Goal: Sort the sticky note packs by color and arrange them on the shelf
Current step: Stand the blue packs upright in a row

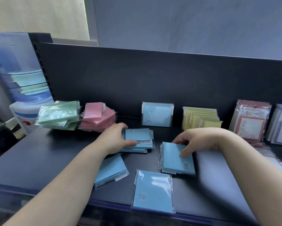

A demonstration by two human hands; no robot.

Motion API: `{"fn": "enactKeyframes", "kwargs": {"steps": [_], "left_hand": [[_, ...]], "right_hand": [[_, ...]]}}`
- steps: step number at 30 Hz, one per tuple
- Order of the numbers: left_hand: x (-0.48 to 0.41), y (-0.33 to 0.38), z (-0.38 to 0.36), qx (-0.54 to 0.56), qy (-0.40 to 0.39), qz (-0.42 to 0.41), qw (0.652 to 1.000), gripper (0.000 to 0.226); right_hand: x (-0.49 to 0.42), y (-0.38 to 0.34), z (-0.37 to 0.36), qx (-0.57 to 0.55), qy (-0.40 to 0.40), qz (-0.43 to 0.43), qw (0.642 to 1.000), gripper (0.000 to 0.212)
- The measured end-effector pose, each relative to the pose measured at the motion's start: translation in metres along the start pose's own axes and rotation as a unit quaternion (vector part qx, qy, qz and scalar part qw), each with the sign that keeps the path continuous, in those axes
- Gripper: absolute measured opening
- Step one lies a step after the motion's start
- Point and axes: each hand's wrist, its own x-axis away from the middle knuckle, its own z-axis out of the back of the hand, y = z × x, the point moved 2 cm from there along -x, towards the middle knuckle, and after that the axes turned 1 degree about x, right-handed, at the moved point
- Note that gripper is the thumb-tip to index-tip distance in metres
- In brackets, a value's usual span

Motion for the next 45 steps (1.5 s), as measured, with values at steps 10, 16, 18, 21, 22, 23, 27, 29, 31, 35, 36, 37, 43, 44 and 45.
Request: {"fn": "enactKeyframes", "kwargs": {"steps": [10, 16, 18, 21, 22, 23, 27, 29, 31, 35, 36, 37, 43, 44, 45], "left_hand": [[-0.001, -0.005, -0.003, 0.025, -0.018, -0.036, 0.999, 0.047], [-0.005, -0.014, 0.000, -0.002, 0.026, -0.024, 0.999, 0.060], [-0.007, -0.014, -0.001, 0.011, 0.027, -0.022, 0.999, 0.064], [-0.010, -0.014, -0.002, 0.074, 0.043, -0.012, 0.996, 0.071], [-0.011, -0.013, -0.002, 0.094, 0.048, -0.012, 0.994, 0.072], [-0.012, -0.013, -0.002, 0.111, 0.054, -0.015, 0.992, 0.073], [-0.013, -0.012, -0.003, 0.166, 0.078, -0.035, 0.982, 0.067], [-0.013, -0.010, -0.003, 0.196, 0.096, -0.050, 0.975, 0.060], [-0.013, -0.008, -0.001, 0.229, 0.110, -0.054, 0.966, 0.056], [-0.014, -0.009, -0.002, 0.198, 0.116, -0.056, 0.972, 0.052], [-0.014, -0.009, -0.003, 0.172, 0.114, -0.060, 0.977, 0.049], [-0.014, -0.008, -0.003, 0.143, 0.113, -0.065, 0.981, 0.045], [-0.012, -0.007, -0.009, -0.022, 0.029, -0.096, 0.995, 0.053], [-0.011, -0.007, -0.009, -0.029, 0.019, -0.096, 0.995, 0.058], [-0.010, -0.006, -0.010, -0.032, 0.013, -0.095, 0.995, 0.062]], "right_hand": [[-0.030, -0.067, -0.021, 0.121, 0.167, 0.102, 0.973, 0.080], [-0.027, -0.074, -0.026, 0.139, 0.136, 0.119, 0.974, 0.057], [-0.025, -0.073, -0.021, 0.095, 0.132, 0.117, 0.980, 0.046], [-0.037, -0.067, -0.014, 0.113, 0.190, 0.091, 0.971, 0.051], [-0.042, -0.064, -0.014, 0.129, 0.192, 0.074, 0.970, 0.058], [-0.047, -0.062, -0.015, 0.137, 0.183, 0.060, 0.972, 0.066], [-0.056, -0.061, -0.014, 0.096, 0.173, 0.050, 0.979, 0.081], [-0.056, -0.063, -0.012, 0.070, 0.188, 0.062, 0.978, 0.071], [-0.054, -0.061, -0.006, 0.070, 0.217, 0.067, 0.971, 0.060], [-0.054, -0.046, 0.014, 0.090, 0.312, 0.056, 0.944, 0.042], [-0.054, -0.042, 0.019, 0.096, 0.338, 0.049, 0.935, 0.041], [-0.055, -0.039, 0.023, 0.102, 0.362, 0.043, 0.926, 0.040], [-0.069, -0.033, 0.027, 0.110, 0.453, 0.058, 0.883, 0.037], [-0.071, -0.034, 0.026, 0.115, 0.462, 0.055, 0.878, 0.037], [-0.072, -0.034, 0.025, 0.122, 0.470, 0.050, 0.873, 0.037]]}}
